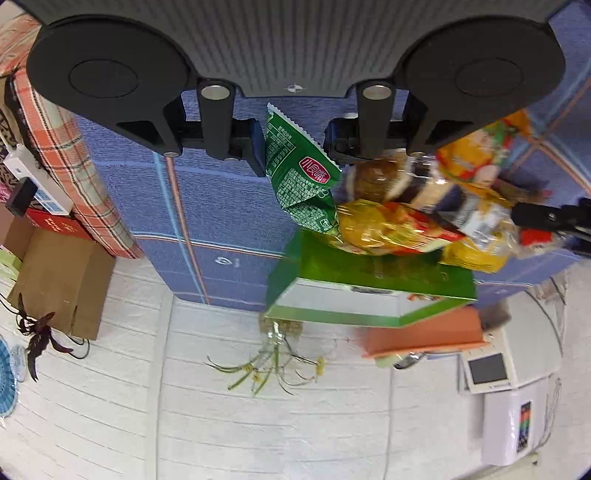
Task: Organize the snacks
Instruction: 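Grasp the clear bag of round pastry with the left tool while the right tool lifts the green sachet, then lower both snacks into the green box and open both tools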
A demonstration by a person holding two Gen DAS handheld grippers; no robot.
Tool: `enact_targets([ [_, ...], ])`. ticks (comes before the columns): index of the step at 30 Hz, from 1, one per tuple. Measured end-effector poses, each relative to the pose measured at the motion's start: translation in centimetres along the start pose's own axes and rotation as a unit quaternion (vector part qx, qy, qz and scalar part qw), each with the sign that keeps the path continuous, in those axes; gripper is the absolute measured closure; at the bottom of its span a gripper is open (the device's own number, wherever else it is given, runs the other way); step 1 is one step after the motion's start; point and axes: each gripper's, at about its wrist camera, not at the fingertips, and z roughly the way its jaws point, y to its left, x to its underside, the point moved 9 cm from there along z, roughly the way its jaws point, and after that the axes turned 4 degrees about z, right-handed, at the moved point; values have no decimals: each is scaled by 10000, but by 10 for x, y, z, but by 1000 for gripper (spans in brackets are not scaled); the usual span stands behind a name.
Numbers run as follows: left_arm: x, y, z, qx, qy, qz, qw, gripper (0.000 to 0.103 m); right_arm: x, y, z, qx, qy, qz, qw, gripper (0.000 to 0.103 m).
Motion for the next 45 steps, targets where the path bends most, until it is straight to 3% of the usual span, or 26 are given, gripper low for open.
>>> enact_targets([
  [8,8,43,-23,-500,-139,-464,9976,57,-4,79,-1,-1211,117,142,9925,48],
  [12,-2,55,-26,-548,-254,-595,9964,57,-16,107,7,-1521,13,290,9879,48],
  [17,-37,68,-16,-525,-574,-586,9952,57,-53,113,19,-1381,-431,187,9893,48],
  [23,-90,75,-1,-485,-899,-541,9933,57,-88,85,40,-795,-808,354,9929,48],
  [34,-158,62,64,-276,-827,-429,9953,56,-159,46,89,-485,-1004,1210,9864,47],
  [40,-170,59,104,-375,-900,-592,9935,56,-158,35,123,-118,-930,1171,9887,47],
  [42,-165,60,115,-329,-795,-625,9943,56,-150,34,135,-95,-743,1055,9916,47],
  [45,-161,62,129,-537,-637,-399,9957,56,-139,29,150,21,-549,956,9939,47],
])
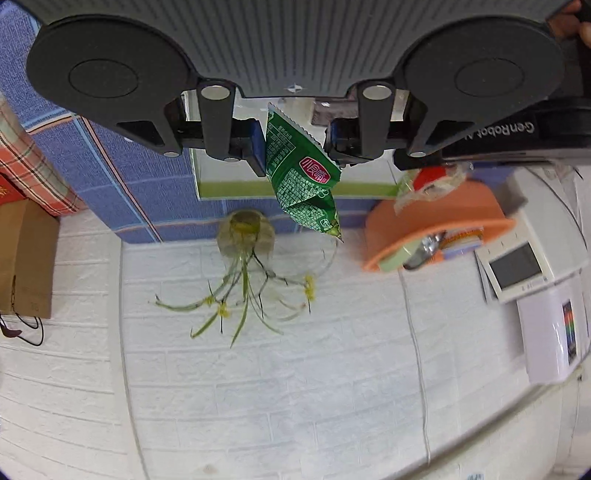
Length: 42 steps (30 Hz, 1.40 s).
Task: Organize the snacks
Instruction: 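Lower both snacks into the green box and open both tools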
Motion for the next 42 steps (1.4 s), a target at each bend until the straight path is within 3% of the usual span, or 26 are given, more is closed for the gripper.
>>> enact_targets([
  [7,14,4,20,-368,196,367,9985,55,19,-11,15,87,303,199,9993,47],
  [20,24,1,34,-544,266,640,9961,54,27,-10,28,397,440,85,9982,43],
  [21,25,2,35,-573,276,624,9960,54,27,-11,28,420,428,100,9981,42],
  [22,25,3,35,-596,279,620,9959,52,26,-11,28,419,416,127,9982,34],
  [23,24,4,35,-611,276,619,9958,47,26,-12,27,411,407,154,9982,18],
  [25,22,6,32,-689,210,626,9954,44,25,-13,26,439,348,187,9983,2],
  [35,10,8,10,-958,-31,761,9925,24,7,-15,4,372,2,278,9989,2],
  [42,5,15,-23,-1331,-188,825,9875,20,-20,-11,-32,193,-533,334,9978,0],
])
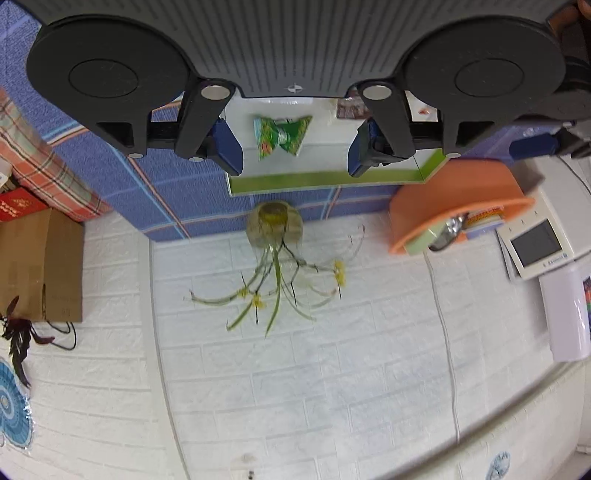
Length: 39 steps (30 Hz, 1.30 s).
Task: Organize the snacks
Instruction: 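Lower both snacks into the green box and open both tools, then withdraw both tools from the box toward the remaining snacks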
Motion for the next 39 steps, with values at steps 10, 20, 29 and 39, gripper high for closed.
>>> enact_targets([
  [10,16,28,-59,3,-177,-463,9988,16,8,0,-44,-35,109,-214,9997,0],
  [20,78,38,-127,-98,-241,-701,9972,16,53,-24,-105,20,195,164,9997,0],
  [29,136,1,-154,610,232,-465,9968,16,95,-11,-136,-102,497,-170,9986,0],
  [39,148,-26,-154,985,462,-176,9939,16,122,2,-136,-832,971,106,9917,0],
])
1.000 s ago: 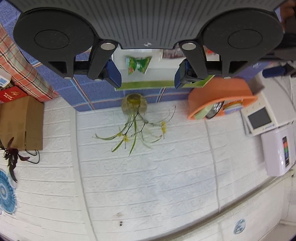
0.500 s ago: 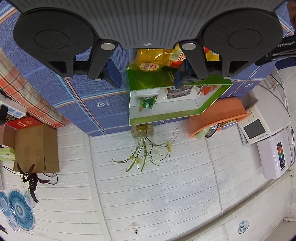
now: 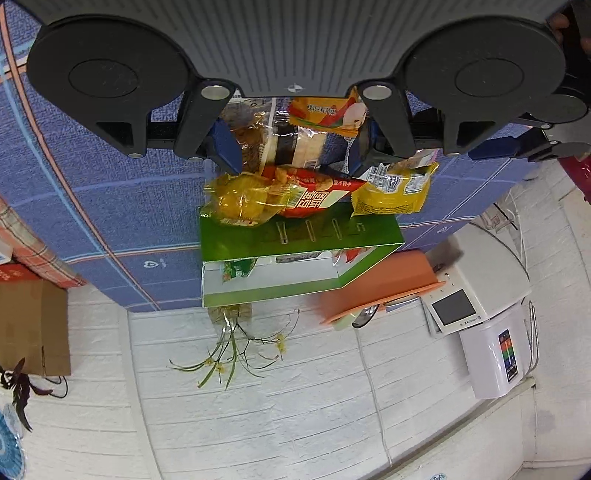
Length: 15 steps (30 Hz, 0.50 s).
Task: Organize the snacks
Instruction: 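Withdraw both tools from the box toward the remaining snacks, then grasp the yellow translucent pastry bag with the right tool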
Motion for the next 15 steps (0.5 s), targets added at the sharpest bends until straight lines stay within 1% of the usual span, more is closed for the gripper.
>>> enact_targets([
  [4,5,-4,3,72,184,31,9998,16,12,-5,-5,-41,129,124,9998,0],
  [9,10,-14,5,243,250,171,9992,16,26,-7,-9,13,319,43,9995,0],
  [12,10,-16,8,304,283,192,9990,16,25,-9,-6,44,342,81,9994,0],
  [15,8,-14,11,367,321,144,9987,16,20,-9,-4,31,280,-24,9996,0],
])
